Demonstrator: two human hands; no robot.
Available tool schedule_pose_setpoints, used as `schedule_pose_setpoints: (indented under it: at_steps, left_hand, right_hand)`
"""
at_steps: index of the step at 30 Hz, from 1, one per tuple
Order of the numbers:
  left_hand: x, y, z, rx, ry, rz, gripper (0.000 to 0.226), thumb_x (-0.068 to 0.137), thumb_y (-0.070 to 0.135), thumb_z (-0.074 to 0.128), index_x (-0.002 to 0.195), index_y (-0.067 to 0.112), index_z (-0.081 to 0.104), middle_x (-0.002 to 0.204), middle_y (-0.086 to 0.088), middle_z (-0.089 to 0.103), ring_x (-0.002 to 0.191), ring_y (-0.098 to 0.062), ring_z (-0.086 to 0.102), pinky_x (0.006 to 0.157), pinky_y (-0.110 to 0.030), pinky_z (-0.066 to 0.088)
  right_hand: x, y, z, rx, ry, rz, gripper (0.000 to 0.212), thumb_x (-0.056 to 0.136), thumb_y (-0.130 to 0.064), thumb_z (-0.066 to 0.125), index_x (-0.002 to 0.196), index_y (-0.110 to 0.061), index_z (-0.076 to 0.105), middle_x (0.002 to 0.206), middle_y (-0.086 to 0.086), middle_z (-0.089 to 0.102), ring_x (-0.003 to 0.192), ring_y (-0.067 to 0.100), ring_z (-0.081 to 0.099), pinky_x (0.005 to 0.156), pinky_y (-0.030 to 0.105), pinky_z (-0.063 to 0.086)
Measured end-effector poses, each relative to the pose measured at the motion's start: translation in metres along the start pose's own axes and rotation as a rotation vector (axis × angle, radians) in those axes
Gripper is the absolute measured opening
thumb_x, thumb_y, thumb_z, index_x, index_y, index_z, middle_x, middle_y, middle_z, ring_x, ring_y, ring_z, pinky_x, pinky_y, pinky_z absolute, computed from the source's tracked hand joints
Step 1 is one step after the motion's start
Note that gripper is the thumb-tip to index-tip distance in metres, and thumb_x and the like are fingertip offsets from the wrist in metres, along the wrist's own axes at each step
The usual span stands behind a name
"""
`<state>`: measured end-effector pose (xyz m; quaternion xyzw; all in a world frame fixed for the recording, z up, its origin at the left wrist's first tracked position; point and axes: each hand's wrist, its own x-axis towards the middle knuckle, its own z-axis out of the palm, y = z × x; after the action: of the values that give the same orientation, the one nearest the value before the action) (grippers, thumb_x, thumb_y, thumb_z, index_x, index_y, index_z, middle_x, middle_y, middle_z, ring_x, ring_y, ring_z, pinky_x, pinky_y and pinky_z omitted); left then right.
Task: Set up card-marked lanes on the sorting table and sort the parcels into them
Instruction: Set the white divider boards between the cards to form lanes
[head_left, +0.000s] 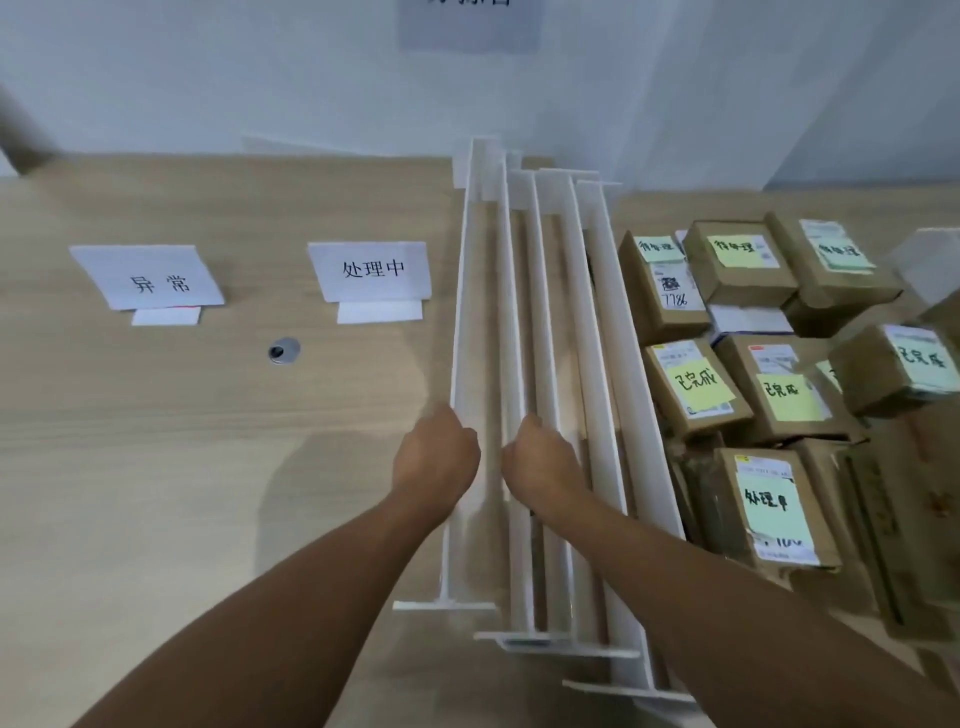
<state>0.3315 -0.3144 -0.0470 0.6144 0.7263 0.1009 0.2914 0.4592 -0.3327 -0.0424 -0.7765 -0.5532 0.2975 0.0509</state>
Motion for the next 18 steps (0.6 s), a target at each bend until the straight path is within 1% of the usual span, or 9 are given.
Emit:
schedule_pose_setpoints:
  at_steps: [2,3,6,7,8,11,14,16,18]
  left_hand:
    - [-0.001,0.001,-0.034,-0.004,0.027,-0.016,0.009,0.097,0.023,0.045,0.099,0.014,0.045,0.09,-0.005,0.051,0.08,-0.029,0.051,0.07,-0.034,0.039]
    - [-0.001,0.0,-0.051,0.001,0.037,-0.02,0.009,0.097,0.022,0.044,0.097,0.013,0.044,0.09,-0.005,0.051,0.081,-0.029,0.051,0.07,-0.034,0.04]
    - [-0.007,-0.012,-0.105,0.028,0.078,-0.023,0.009,0.095,0.02,0.042,0.093,0.012,0.044,0.087,-0.006,0.052,0.079,-0.03,0.053,0.066,-0.034,0.041]
    - [-0.009,-0.018,-0.121,0.037,0.104,-0.023,0.009,0.095,0.02,0.042,0.094,0.011,0.045,0.087,-0.007,0.051,0.077,-0.03,0.053,0.066,-0.035,0.042]
    - [-0.012,-0.025,-0.137,0.051,0.132,-0.022,0.01,0.096,0.018,0.043,0.095,0.01,0.047,0.089,-0.008,0.052,0.076,-0.03,0.054,0.067,-0.035,0.043]
    - [-0.022,-0.054,-0.178,0.059,0.223,-0.038,0.012,0.095,0.02,0.045,0.097,0.009,0.05,0.088,-0.008,0.051,0.082,-0.034,0.054,0.069,-0.037,0.043]
    - [-0.028,-0.091,-0.205,0.051,0.281,-0.082,0.015,0.094,0.026,0.045,0.098,0.012,0.048,0.087,-0.008,0.054,0.086,-0.036,0.056,0.07,-0.037,0.045]
    - [-0.028,-0.116,-0.215,0.053,0.283,-0.087,0.014,0.094,0.027,0.044,0.097,0.013,0.047,0.082,-0.005,0.052,0.081,-0.033,0.057,0.066,-0.035,0.044]
    - [-0.025,-0.139,-0.219,0.033,0.287,-0.092,0.011,0.095,0.026,0.044,0.094,0.015,0.046,0.078,-0.001,0.048,0.072,-0.024,0.053,0.059,-0.032,0.038]
  right_hand:
    - [-0.003,-0.01,-0.021,0.015,0.051,-0.008,0.021,0.102,-0.012,0.044,0.12,-0.004,0.052,0.109,0.015,0.066,0.094,0.03,0.067,0.073,0.037,0.056]
    - [-0.005,-0.017,-0.031,0.014,0.067,-0.021,0.022,0.102,-0.013,0.043,0.119,-0.002,0.052,0.108,0.016,0.065,0.093,0.031,0.066,0.068,0.035,0.055]
    - [-0.01,-0.044,-0.054,0.016,0.106,-0.1,0.022,0.102,-0.016,0.042,0.117,-0.002,0.05,0.094,0.01,0.058,0.07,0.02,0.055,0.038,0.023,0.039]
    - [-0.011,-0.056,-0.06,0.022,0.124,-0.121,0.021,0.102,-0.017,0.043,0.117,-0.003,0.049,0.092,0.009,0.055,0.065,0.017,0.051,0.033,0.022,0.034]
    - [-0.011,-0.067,-0.065,0.025,0.143,-0.139,0.018,0.101,-0.017,0.043,0.113,-0.005,0.049,0.094,0.011,0.057,0.064,0.017,0.05,0.033,0.022,0.034]
    - [-0.012,-0.1,-0.073,0.022,0.17,-0.182,0.014,0.099,-0.02,0.043,0.104,-0.007,0.047,0.097,0.013,0.061,0.068,0.024,0.061,0.045,0.026,0.044]
    - [-0.016,-0.119,-0.068,0.01,0.148,-0.206,0.016,0.099,-0.021,0.044,0.105,-0.007,0.049,0.09,0.009,0.058,0.06,0.02,0.059,0.04,0.024,0.042]
    - [-0.021,-0.123,-0.059,-0.018,0.145,-0.202,0.016,0.1,-0.02,0.044,0.104,-0.006,0.049,0.09,0.009,0.058,0.066,0.021,0.058,0.046,0.029,0.044]
    - [-0.025,-0.12,-0.049,-0.059,0.141,-0.199,0.015,0.101,-0.02,0.044,0.103,-0.005,0.048,0.085,0.007,0.055,0.068,0.021,0.057,0.049,0.03,0.042]
